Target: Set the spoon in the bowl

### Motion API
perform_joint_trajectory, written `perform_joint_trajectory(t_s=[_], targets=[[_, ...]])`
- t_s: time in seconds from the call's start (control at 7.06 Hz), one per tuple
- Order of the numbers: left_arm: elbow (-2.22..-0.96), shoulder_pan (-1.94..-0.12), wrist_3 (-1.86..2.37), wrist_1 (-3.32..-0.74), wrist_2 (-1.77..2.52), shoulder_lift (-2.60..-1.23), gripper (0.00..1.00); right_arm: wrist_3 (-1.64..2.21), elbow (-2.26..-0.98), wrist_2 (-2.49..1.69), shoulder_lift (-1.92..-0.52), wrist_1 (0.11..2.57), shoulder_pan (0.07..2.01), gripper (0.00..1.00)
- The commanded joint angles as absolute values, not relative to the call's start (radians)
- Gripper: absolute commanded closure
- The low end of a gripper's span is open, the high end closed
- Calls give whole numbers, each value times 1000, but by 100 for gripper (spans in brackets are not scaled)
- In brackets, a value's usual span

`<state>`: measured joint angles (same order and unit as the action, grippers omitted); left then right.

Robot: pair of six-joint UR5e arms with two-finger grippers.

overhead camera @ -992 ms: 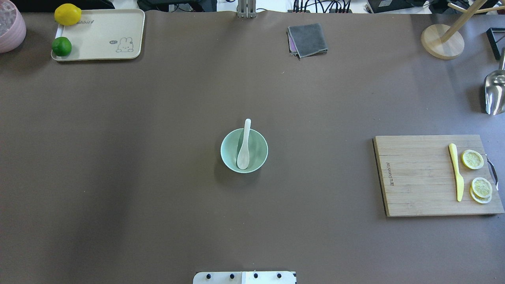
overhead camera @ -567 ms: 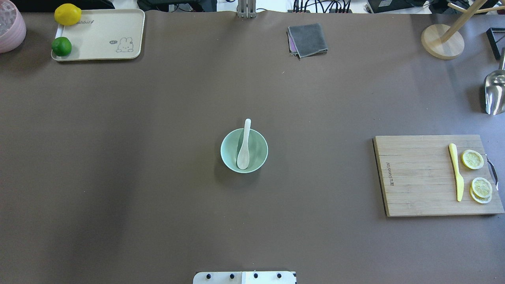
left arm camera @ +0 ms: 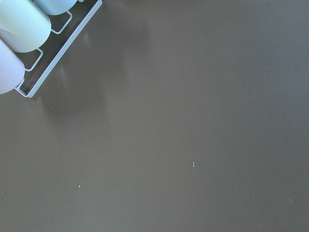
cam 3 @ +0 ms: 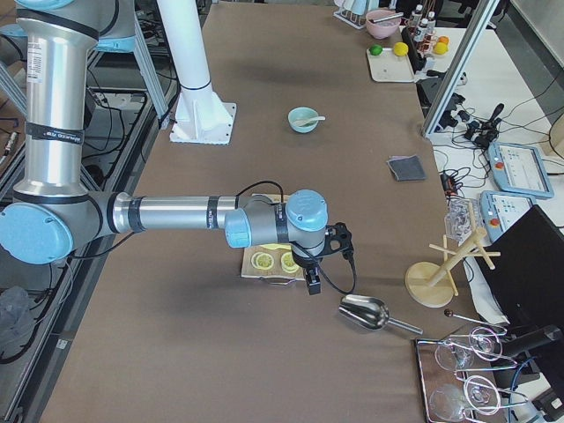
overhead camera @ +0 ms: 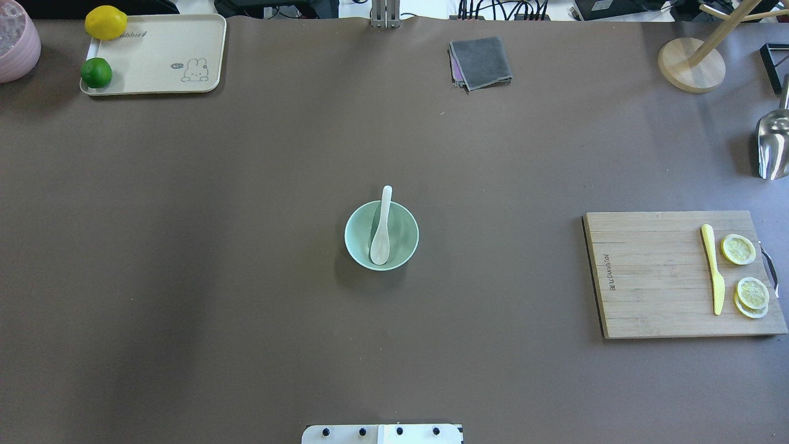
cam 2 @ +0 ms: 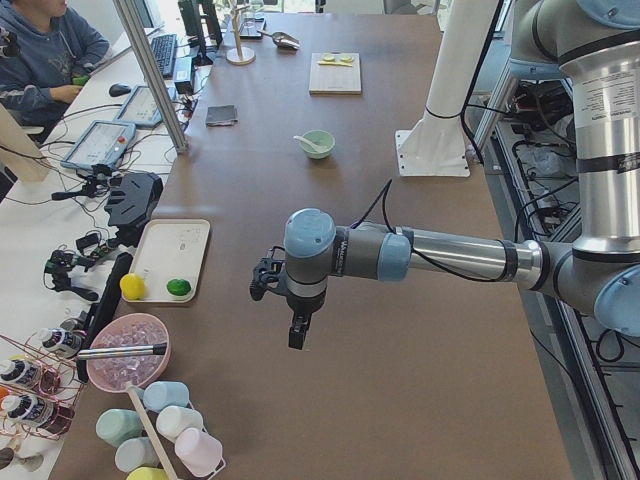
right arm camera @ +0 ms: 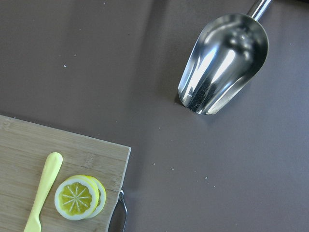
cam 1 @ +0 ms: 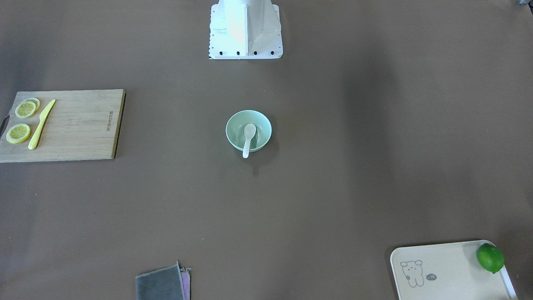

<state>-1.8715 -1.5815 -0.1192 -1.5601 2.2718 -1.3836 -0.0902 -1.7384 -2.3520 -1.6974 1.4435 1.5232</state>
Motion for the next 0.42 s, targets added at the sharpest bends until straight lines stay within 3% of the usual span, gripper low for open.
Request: perform_joint_trajectory(t_s=[0.0,0.28], targets=[[-1870,-1582,-118,-1560,2272,-1382,2,-89,-1740,-2352,-1697,1443,1523,0],[-1862,-1582,-118,-1560,2272,-1384,2,-89,-1741,-2353,-1697,1443,1523,0]])
